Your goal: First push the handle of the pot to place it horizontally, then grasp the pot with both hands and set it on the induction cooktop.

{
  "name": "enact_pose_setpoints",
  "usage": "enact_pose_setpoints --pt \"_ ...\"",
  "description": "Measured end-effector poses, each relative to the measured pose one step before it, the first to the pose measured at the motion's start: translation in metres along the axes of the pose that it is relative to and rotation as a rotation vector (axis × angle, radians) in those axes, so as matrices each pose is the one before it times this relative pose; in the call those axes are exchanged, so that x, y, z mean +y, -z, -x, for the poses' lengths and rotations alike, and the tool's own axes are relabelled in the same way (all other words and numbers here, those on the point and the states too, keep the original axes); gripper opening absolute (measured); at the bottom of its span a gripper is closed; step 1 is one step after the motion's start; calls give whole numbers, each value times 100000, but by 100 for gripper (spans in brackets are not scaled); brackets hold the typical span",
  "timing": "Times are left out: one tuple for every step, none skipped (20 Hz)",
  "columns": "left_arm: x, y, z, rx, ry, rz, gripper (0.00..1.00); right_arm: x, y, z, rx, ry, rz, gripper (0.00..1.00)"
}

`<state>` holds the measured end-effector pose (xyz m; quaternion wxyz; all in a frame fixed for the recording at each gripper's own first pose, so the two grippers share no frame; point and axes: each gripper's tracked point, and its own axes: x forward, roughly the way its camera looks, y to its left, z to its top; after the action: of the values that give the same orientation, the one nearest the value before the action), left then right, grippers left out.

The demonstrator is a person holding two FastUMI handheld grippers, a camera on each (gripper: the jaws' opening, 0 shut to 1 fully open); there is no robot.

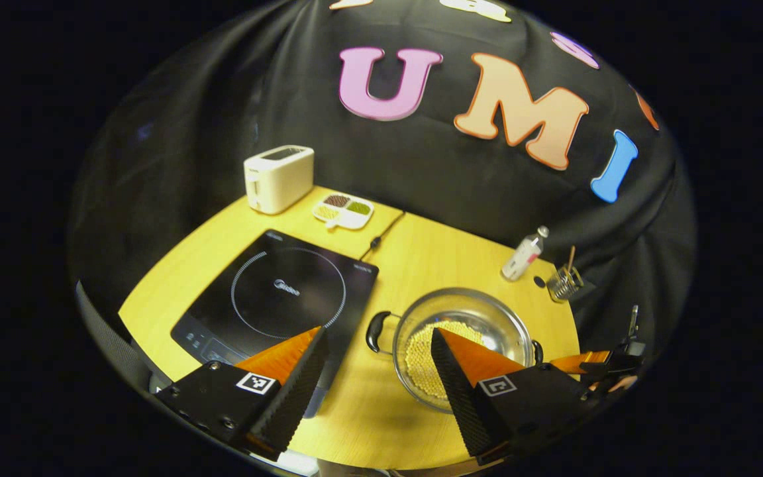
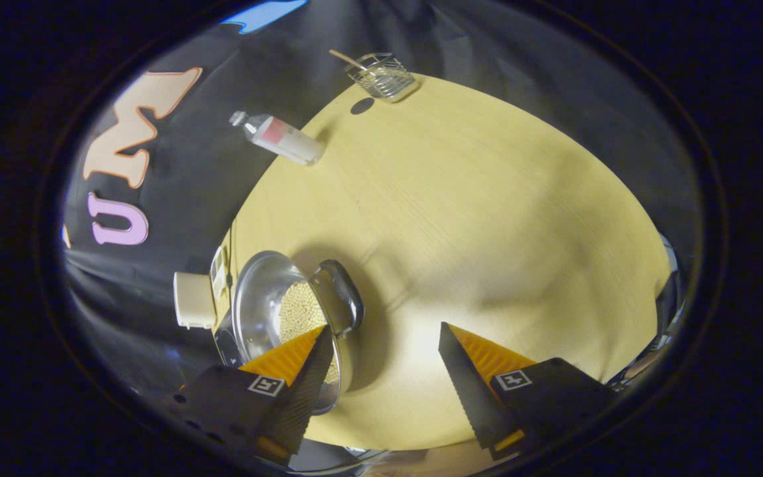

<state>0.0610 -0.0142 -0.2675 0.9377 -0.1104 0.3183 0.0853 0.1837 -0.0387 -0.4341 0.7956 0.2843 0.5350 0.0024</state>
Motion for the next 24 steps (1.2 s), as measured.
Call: enact_pose_setpoints --pt "-47 661 -810 4086 2381 1113 96 21 -44 147 11 -635 2193 100" --pt "-89 595 -968 4473 2144 1506 95 148 -226 145 -202 -707 2142 100" --pt "201 512 -720 4001 1072 1442 95 287 -369 283 -188 -1084 1859 100" --pt "19 131 -1018 2847 1491 968 96 474 -359 83 -118 -1806 1561 94" --pt "245 32 -936 2982 344 261 96 567 -335 122 3 -1546 1803 94" --pt "248 66 -954 3135 315 -808 96 524 -365 -57 -67 -1344 2175 94" --pt "41 22 -886 2895 207 -1335 96 506 -255 -80 -239 -1083 2380 94" --pt "58 87 -787 3155 628 -2221 96 362 -365 -325 78 -716 2150 100" --pt "365 182 -774 2990 -751 -2387 96 266 -269 -383 570 -548 1727 93" --pt "471 -95 -711 2652 -1453 -2149 96 309 -182 -425 1038 -536 1210 93" --pt "288 48 -732 2797 -685 -2080 95 294 42 -542 1415 -600 1056 93" --pt "110 86 -595 2033 -1065 -1693 95 156 -5 -513 1444 -361 1021 93" --pt "207 35 -579 2109 -925 -1324 96 47 105 -502 1478 -270 956 93" --pt "21 -28 -516 1646 -188 -1101 95 72 126 -371 1527 -290 796 93" --pt "-175 -83 -558 1409 362 -1002 95 184 63 -450 1685 -224 519 94" --pt "-106 105 -434 1685 170 -1106 95 39 113 -495 1698 -116 513 100" --pt "-11 19 -390 1508 -25 -1031 94 -94 160 -549 1774 274 326 100" --pt "-44 6 -391 1378 -110 -745 94 -12 136 -382 1548 -191 -92 93" --pt "-41 130 -276 1229 219 -507 93 54 55 -338 1277 -126 -489 100" --pt "-50 67 -338 1604 175 -571 94 22 10 -391 1097 -32 -636 99" --pt "44 5 -280 1306 -150 -743 93 53 -114 -432 1146 -347 -562 99" --pt "96 92 -241 1159 -80 -633 92 53 -27 -373 1154 -201 -558 99" --pt "-7 -4 -313 631 -12 -172 89 55 -77 -492 1047 -328 -706 99" --pt "-85 -100 -265 726 256 -7 88 25 30 -329 1178 -257 -406 98"
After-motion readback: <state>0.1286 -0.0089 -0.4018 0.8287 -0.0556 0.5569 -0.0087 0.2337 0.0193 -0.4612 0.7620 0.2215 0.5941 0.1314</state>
